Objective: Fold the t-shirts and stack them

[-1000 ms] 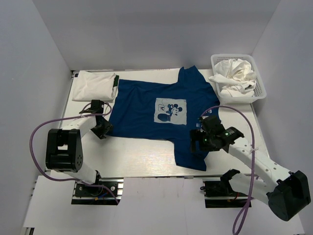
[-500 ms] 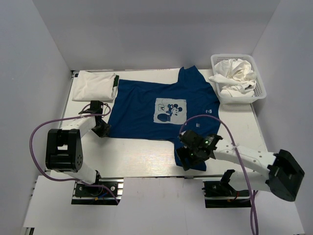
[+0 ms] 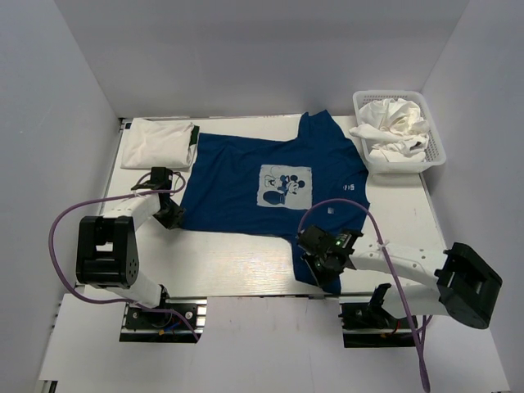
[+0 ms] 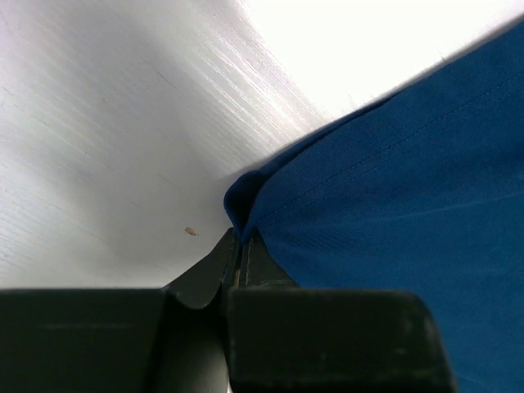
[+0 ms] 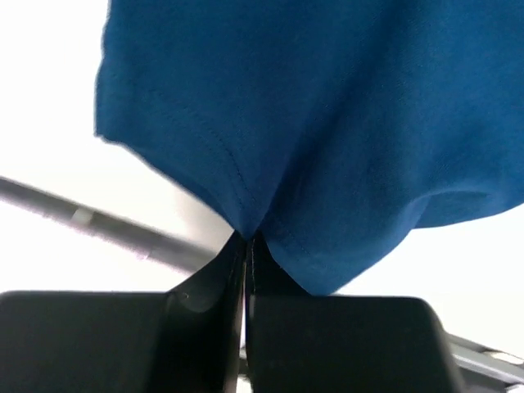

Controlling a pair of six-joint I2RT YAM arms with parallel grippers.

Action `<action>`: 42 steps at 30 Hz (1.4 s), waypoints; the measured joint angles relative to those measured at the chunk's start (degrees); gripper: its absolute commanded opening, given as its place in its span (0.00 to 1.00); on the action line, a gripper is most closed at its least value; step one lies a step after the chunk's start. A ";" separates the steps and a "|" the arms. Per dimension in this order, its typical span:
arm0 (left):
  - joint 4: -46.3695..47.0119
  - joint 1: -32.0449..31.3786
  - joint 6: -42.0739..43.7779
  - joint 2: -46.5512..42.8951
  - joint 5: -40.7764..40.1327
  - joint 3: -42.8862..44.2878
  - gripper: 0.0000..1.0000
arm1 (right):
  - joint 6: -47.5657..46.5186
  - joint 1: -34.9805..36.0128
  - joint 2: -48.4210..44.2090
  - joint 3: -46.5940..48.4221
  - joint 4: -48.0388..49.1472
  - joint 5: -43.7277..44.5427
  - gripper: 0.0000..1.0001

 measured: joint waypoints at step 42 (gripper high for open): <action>-10.45 -0.09 -1.79 10.69 -3.06 25.66 0.00 | -7.58 -17.53 1.68 22.36 -10.78 1.09 0.00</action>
